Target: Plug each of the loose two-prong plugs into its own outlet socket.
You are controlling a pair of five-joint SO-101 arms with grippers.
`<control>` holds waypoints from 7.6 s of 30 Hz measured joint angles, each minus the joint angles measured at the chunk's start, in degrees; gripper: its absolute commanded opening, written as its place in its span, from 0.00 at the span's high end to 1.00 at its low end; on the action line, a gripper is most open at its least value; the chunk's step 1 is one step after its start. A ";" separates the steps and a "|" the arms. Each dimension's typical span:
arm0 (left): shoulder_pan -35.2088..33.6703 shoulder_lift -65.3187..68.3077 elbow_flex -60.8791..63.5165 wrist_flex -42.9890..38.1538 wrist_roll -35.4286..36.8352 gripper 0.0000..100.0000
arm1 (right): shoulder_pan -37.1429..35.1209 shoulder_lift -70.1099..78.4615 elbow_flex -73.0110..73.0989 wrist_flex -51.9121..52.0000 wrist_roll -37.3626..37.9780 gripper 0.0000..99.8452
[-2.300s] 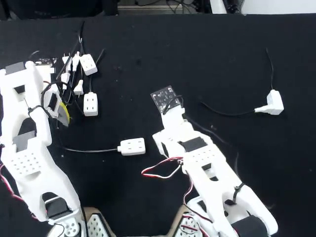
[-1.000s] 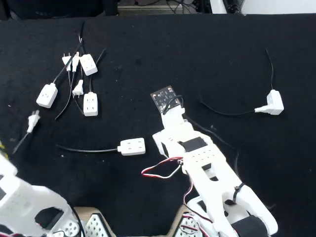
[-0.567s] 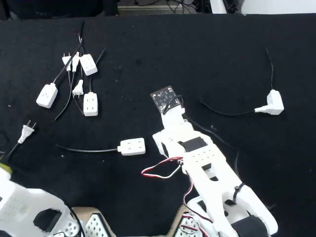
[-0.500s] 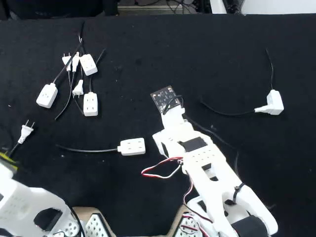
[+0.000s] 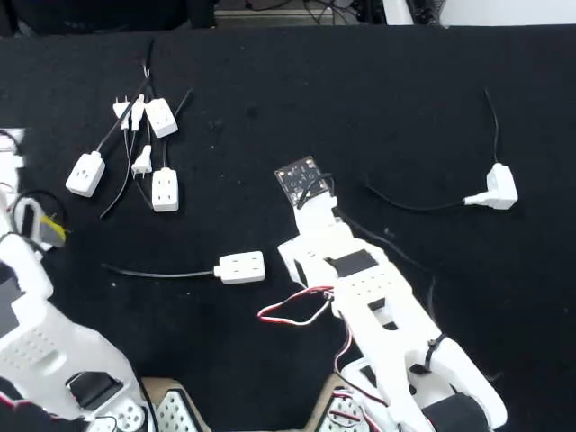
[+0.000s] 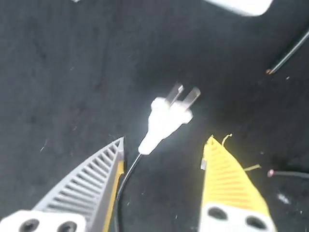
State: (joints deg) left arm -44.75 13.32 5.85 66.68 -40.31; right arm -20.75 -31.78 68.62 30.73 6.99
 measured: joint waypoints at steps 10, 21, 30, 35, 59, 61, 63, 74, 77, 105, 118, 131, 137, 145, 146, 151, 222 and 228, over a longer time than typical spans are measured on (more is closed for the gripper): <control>0.88 4.84 0.09 -4.40 0.00 0.74 | 0.00 0.00 0.00 0.00 0.00 0.98; 1.58 6.68 0.18 -4.13 0.09 0.95 | 0.00 0.00 0.00 0.00 0.00 0.98; 0.53 -2.29 0.35 4.13 0.44 0.97 | 0.00 0.00 0.00 0.00 0.00 0.98; 0.62 -12.22 0.35 11.16 0.44 0.97 | 0.00 0.00 0.00 0.00 0.00 0.98; 59.78 -38.15 13.89 13.36 29.36 0.97 | 22.59 -0.88 -2.46 4.66 -11.16 0.99; 64.26 -38.15 16.62 9.85 29.80 0.97 | 22.68 -0.88 -2.46 4.66 -11.16 0.99; 68.04 -38.15 18.37 6.95 29.89 0.97 | 22.68 -0.88 -2.46 4.66 -11.16 0.99; 78.42 -38.15 22.51 0.18 29.89 0.75 | 22.68 -0.88 -2.46 4.66 -11.16 0.99; 78.51 -38.15 22.51 0.26 29.89 0.75 | 22.68 -0.88 -2.46 4.66 -11.16 0.99; 34.37 -43.25 55.38 -20.40 25.14 0.75 | 1.14 -0.88 -2.90 17.49 4.92 0.98; 33.93 -43.43 62.07 -33.05 38.15 0.75 | -6.42 -0.88 -5.80 21.54 -3.87 0.93; 33.93 -43.43 62.07 -33.05 38.24 0.75 | -6.86 -0.88 -5.80 22.95 -13.80 0.82; 33.93 -43.43 62.07 -33.14 38.24 0.75 | -6.86 -0.88 -5.80 22.95 -14.68 0.82; 33.93 -43.43 62.07 -33.14 38.24 0.75 | -6.86 7.21 -5.80 20.48 -20.75 0.82; 33.93 -43.43 62.07 -33.14 38.24 0.75 | -6.86 8.35 -6.42 20.40 -20.84 0.82; 33.93 -43.43 62.07 -33.14 38.24 0.75 | -6.86 11.78 -8.53 18.99 -21.01 0.82; 33.93 -43.43 62.07 -33.14 38.24 0.75 | 13.19 -5.98 -20.13 24.62 14.68 0.83; 33.93 -43.43 62.07 -33.14 38.24 0.75 | 10.37 6.77 -18.81 13.19 -0.44 0.83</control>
State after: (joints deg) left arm -10.81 -30.11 67.91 33.54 -2.07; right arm -10.37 -25.01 49.80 43.91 6.55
